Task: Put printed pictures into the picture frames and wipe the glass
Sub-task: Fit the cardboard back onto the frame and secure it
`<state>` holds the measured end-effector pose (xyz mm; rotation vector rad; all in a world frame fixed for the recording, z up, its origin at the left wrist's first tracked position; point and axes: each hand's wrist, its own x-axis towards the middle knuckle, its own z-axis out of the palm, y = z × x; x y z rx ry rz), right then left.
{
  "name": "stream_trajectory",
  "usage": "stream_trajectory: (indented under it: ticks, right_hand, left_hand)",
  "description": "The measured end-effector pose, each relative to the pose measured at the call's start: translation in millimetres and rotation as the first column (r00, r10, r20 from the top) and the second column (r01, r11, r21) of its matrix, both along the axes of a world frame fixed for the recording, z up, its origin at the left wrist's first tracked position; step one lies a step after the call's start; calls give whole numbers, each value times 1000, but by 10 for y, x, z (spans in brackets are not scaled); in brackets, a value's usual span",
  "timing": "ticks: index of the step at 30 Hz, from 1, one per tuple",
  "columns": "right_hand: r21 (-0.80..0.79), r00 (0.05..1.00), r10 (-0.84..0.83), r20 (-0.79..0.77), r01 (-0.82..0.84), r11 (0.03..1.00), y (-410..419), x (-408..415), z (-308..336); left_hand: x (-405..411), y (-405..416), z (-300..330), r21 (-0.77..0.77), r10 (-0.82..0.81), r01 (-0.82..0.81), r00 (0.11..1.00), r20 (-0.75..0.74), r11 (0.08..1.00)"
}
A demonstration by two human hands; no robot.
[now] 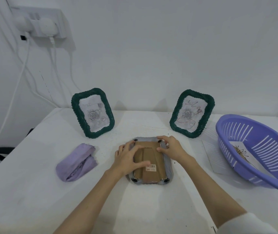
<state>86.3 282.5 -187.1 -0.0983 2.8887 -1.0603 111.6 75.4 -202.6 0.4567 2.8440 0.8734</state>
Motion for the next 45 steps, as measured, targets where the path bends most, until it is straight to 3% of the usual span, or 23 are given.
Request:
stream_trajectory:
  ticks: [2,4,8,20,24,27,30,37,45]
  right_hand:
    - [-37,1000,-13,-9,13,999,-2,16,-20]
    - [-23,1000,-13,7,13,1000,-3,5,-30]
    - [1,1000,2,28,-2,1000,4,-25,-29]
    - [40,1000,-5,28,4,999,3,-51,-42]
    - [-16,1000,-16,16,16,1000,21,27,-16]
    - [-71,1000,-23,-11,22,997,54,156,7]
    - [-34,1000,20,-19,-21,999,91,363,25]
    - [157,984,123,132,-143,977,172,855,142]
    - [234,994,105,40,-112,966,163,934,85]
  left_hand:
    - [-119,22,36,165,150,-148,989,0,975]
    - [-249,35,54,197,255,-247,967,-14,949]
    - [-399,12,21,50,183,-183,983,19,982]
    - [-493,-36,-60,91,117,-117,993,14,989]
    - [-350,-7,6,26,137,-137,990,-20,990]
    - [-135,24,120,-51,48,-52,997,-66,997]
    - [54,49,160,-132,-50,42,997,-64,990]
    - [158,52,84,-157,-65,53,995,-72,986]
    - [199,53,39,-139,-52,40,995,-85,990]
